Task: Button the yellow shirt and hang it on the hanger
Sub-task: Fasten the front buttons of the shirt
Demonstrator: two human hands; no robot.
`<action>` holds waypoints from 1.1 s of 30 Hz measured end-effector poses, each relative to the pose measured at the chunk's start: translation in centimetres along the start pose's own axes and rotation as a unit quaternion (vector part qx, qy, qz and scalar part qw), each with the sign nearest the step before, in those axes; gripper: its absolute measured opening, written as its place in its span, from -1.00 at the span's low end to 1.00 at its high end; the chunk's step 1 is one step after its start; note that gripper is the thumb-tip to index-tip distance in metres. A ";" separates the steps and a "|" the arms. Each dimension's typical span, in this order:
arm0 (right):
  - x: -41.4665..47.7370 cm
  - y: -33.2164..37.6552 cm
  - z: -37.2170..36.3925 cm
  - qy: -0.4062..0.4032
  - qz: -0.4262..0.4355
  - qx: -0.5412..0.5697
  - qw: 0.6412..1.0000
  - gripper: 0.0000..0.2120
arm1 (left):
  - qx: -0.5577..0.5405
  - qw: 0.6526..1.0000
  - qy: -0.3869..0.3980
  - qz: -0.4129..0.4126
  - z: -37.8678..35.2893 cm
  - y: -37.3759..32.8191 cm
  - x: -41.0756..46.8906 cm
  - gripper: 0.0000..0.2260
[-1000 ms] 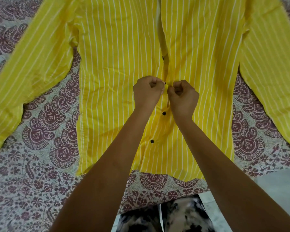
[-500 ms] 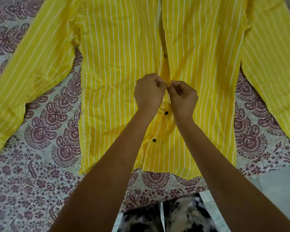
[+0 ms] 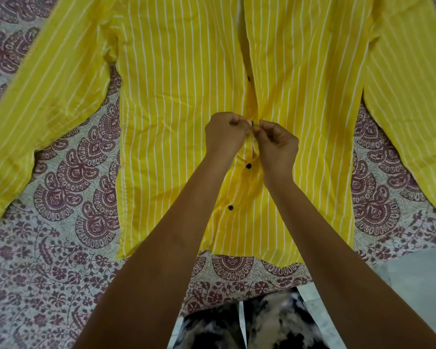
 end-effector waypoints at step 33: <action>-1.0 1.6 -0.7 -0.059 0.158 -0.155 0.973 -0.92 | -0.271 0.947 -0.033 0.170 -1.7 2.4 -0.8 -0.87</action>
Point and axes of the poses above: each hand's wrist, its own x-axis towards the middle knuckle, its own z-axis out of the back of the hand, y = z × x, the point moved 7 cm from there along x, towards the middle knuckle, and after that the axes turned 14 degrees about -z, right-handed, at the moved point
